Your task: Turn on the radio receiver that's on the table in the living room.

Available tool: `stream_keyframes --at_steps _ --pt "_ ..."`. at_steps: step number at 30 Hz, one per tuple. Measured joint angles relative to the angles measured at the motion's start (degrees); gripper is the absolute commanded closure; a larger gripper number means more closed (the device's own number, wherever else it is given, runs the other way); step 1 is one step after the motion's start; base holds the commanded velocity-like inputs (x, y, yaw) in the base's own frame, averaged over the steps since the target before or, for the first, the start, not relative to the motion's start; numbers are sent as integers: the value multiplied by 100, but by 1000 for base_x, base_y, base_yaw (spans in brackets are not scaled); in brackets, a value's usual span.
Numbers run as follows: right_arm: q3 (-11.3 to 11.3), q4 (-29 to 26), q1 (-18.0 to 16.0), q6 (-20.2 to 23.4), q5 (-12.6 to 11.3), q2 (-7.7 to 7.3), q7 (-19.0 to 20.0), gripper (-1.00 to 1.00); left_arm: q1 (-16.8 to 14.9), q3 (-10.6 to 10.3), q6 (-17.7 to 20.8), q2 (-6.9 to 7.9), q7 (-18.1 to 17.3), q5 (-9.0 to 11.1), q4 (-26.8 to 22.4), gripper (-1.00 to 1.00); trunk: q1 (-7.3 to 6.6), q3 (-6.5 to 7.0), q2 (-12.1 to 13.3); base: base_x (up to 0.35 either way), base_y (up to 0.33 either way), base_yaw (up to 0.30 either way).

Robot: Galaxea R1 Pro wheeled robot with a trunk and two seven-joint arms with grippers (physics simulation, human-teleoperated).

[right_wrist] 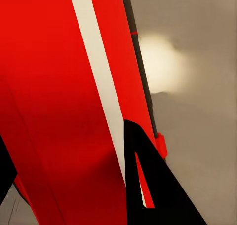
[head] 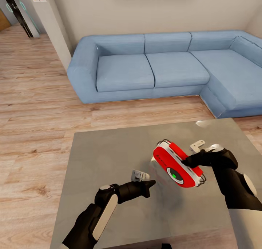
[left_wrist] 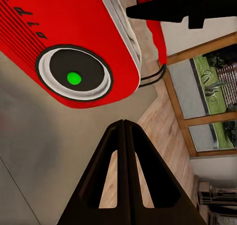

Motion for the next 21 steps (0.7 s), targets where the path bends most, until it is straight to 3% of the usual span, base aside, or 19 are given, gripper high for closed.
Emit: stream_keyframes --at_steps 8,11,21 --pt "-47 489 2 -111 -143 -4 -22 100 -2 0 0 0 0 0 -5 100 0 0 0 0 0 0" --pt "-95 735 1 -323 -124 -2 -39 100 -2 0 0 0 0 0 -1 100 0 0 0 0 0 0" --pt "-136 1165 0 -425 -134 7 -116 100 0 0 0 0 0 0 -5 100 0 0 0 0 0 0"
